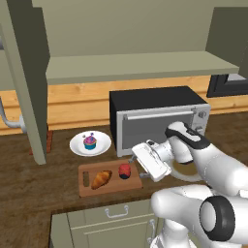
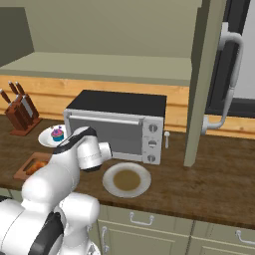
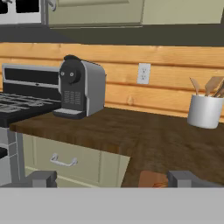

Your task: From the different types of pastries on the counter, select a croissant and place it on the cutting board. Then retrieve a jar of jam from the cabinet and place it alongside the croissant on the cutting board.

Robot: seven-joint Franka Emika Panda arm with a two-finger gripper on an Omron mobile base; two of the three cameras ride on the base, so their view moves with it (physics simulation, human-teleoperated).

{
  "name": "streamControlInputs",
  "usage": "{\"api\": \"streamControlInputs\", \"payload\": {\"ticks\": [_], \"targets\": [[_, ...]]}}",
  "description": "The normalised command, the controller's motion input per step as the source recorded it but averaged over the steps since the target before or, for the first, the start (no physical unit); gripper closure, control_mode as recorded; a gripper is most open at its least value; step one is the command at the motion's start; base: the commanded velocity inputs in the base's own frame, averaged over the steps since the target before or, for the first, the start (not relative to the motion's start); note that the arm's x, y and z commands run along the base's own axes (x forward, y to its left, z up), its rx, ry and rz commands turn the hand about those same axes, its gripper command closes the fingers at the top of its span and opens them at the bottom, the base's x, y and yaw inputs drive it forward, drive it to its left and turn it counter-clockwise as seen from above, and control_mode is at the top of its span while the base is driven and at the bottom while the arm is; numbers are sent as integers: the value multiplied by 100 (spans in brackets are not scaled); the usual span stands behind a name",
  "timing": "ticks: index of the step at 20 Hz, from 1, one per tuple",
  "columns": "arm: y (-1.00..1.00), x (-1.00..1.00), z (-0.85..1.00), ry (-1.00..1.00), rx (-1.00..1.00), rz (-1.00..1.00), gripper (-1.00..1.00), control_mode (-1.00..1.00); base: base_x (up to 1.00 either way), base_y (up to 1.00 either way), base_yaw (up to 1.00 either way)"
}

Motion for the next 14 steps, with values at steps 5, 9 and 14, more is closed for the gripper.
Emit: {"api": "streamControlInputs", "payload": {"ticks": [5,9,14], "targets": [[2,-56,30,-13,0,0,-100,-100,0,0,0],[6,-50,12,-13,0,0,-100,-100,0,0,0],[3,-54,15,-17,0,0,-100,-100,0,0,0]]}}
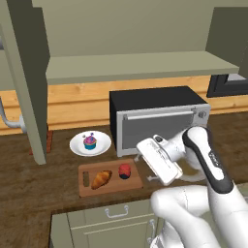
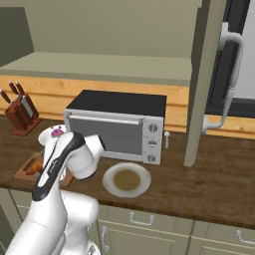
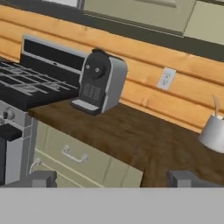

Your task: From the different types of pastries on the counter, select a croissant and place it on the cutting board. Then retrieve a jar of jam from the cabinet and place it alongside the croissant on the cutting board.

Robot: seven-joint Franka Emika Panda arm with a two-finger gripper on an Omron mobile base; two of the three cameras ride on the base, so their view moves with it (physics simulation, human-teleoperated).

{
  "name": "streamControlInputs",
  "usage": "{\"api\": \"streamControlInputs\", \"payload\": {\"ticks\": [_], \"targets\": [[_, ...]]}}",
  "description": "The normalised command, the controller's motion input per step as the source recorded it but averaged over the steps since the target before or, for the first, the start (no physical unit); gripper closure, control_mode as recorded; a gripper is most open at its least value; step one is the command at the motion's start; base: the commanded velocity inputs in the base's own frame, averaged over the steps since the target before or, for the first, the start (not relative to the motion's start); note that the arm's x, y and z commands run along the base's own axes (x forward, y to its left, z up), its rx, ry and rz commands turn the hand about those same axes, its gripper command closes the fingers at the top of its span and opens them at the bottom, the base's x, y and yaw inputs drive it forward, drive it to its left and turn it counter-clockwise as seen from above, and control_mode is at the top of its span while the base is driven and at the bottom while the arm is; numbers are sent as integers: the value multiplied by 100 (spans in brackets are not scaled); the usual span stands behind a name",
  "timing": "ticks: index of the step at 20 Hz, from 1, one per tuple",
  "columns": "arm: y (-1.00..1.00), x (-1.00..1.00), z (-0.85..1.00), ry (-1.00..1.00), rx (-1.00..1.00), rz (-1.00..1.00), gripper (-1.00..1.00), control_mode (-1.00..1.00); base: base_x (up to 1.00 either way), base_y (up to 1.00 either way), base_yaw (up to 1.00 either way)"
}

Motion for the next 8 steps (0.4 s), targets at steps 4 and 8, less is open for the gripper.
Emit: {"api": "streamControlInputs", "payload": {"ticks": [4,8], "targets": [[6,-69,29,-24,0,0,-100,-100,0,0,0],[9,-70,41,-23,0,0,-100,-100,0,0,0]]}}
